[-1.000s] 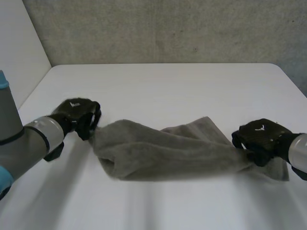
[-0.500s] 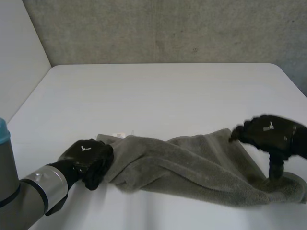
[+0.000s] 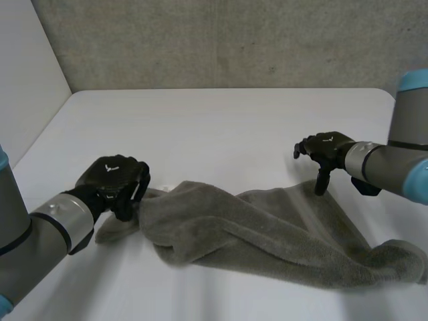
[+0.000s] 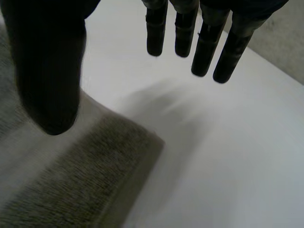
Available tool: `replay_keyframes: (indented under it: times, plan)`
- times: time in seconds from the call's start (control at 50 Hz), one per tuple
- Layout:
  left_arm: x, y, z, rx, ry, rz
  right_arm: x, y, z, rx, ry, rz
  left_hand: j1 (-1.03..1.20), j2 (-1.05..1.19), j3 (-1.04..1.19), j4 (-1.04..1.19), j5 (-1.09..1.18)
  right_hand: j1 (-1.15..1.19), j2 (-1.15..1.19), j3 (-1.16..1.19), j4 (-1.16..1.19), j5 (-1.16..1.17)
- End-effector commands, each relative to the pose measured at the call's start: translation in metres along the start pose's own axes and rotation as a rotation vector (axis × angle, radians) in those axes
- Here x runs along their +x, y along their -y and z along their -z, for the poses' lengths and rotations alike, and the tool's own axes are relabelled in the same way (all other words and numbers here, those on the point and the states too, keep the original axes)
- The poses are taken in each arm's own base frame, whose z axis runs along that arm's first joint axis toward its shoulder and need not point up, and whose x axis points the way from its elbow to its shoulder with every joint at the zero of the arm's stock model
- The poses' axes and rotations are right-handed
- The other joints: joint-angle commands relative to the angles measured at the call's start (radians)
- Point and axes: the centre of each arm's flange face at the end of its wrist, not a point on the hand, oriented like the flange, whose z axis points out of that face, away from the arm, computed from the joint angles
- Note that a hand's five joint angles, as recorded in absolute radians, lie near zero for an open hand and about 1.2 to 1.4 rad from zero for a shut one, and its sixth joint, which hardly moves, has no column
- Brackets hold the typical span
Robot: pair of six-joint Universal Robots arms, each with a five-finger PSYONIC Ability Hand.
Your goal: Fold the towel.
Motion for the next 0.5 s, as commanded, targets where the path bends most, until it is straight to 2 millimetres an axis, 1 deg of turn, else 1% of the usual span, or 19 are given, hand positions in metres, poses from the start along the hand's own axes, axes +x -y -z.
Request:
replay_keyframes:
  times: [0.02,0.1,0.2,0.28,0.5]
  plan:
    - [-0.011,-0.001,-0.010,0.001,0.026,0.009,0.002,-0.016,-0.020,-0.021,-0.030,0.009,-0.077,-0.122,-0.151,-0.124,-0.266,0.080,0.086,0.081,0.079,0.070]
    - [-0.012,-0.001,-0.013,-0.002,0.027,0.008,0.002,-0.020,-0.024,-0.018,-0.033,0.009,-0.077,-0.122,-0.151,-0.124,-0.266,0.080,0.086,0.081,0.079,0.070]
    - [-0.016,0.004,-0.020,0.011,0.036,0.005,0.002,-0.026,-0.030,-0.018,-0.036,0.011,-0.077,-0.122,-0.151,-0.124,-0.266,0.086,0.092,0.087,0.085,0.076]
    - [-0.019,0.008,-0.026,0.017,0.039,0.004,0.002,-0.031,-0.032,-0.021,-0.037,0.009,-0.077,-0.122,-0.151,-0.124,-0.266,0.139,0.145,0.140,0.138,0.129]
    - [-0.019,0.001,-0.033,-0.004,0.037,0.010,0.001,-0.038,-0.035,-0.023,-0.039,0.007,-0.077,-0.122,-0.151,-0.124,-0.266,0.189,0.195,0.190,0.188,0.179]
